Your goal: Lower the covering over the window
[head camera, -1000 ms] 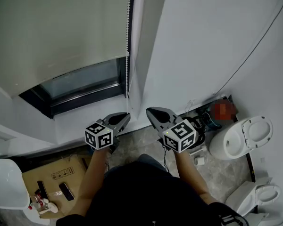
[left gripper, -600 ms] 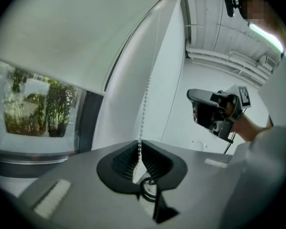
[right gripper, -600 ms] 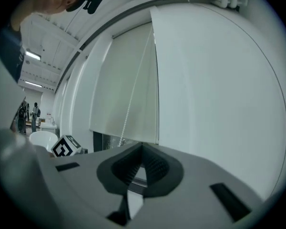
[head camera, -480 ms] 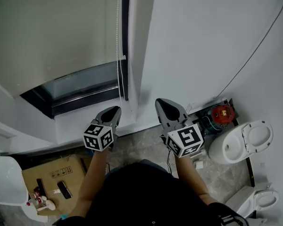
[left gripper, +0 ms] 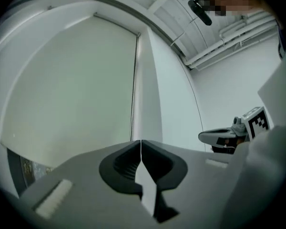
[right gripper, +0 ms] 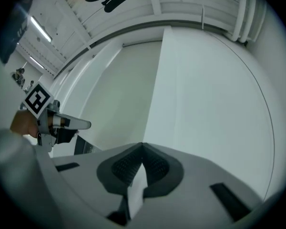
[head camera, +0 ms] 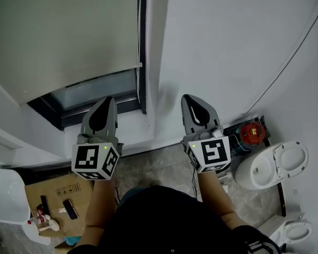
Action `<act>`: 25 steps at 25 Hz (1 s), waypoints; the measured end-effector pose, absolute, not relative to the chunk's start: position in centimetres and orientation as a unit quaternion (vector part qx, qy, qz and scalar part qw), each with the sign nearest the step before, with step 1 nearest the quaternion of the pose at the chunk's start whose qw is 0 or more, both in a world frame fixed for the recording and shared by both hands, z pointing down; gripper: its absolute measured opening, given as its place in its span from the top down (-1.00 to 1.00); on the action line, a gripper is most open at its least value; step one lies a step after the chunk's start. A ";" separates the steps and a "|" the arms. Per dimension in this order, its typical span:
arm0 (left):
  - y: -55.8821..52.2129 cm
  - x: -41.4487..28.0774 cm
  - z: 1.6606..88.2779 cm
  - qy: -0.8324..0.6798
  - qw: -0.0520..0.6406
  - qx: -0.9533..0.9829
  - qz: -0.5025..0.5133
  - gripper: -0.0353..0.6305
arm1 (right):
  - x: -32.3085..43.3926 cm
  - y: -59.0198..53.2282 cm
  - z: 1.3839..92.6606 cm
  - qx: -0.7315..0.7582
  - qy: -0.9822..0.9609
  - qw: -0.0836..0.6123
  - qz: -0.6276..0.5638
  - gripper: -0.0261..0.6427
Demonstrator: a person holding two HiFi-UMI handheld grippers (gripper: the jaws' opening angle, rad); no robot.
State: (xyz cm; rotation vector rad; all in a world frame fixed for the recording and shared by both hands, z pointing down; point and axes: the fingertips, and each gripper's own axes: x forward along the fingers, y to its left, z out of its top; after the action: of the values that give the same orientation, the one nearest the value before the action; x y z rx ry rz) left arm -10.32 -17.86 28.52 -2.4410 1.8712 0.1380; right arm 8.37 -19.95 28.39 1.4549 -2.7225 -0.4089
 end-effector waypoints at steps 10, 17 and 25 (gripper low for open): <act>-14.9 -8.7 27.1 0.607 0.049 -0.791 0.056 0.85 | 9.4 -17.7 27.0 0.468 -0.871 -0.007 -0.148 0.89; -14.6 -6.9 26.9 0.597 0.051 -0.799 0.052 0.85 | 9.1 -17.3 26.1 0.443 -0.880 0.006 -0.170 0.89; -14.8 -6.7 27.9 0.599 0.049 -0.798 0.048 0.85 | 8.5 -18.1 27.2 0.437 -0.885 -0.006 -0.157 0.89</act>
State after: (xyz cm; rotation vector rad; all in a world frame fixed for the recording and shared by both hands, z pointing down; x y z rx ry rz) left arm -6.74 -14.78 27.94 -2.4321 1.8239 0.1456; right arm 8.53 -18.13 27.21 1.3787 -2.7918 -0.4950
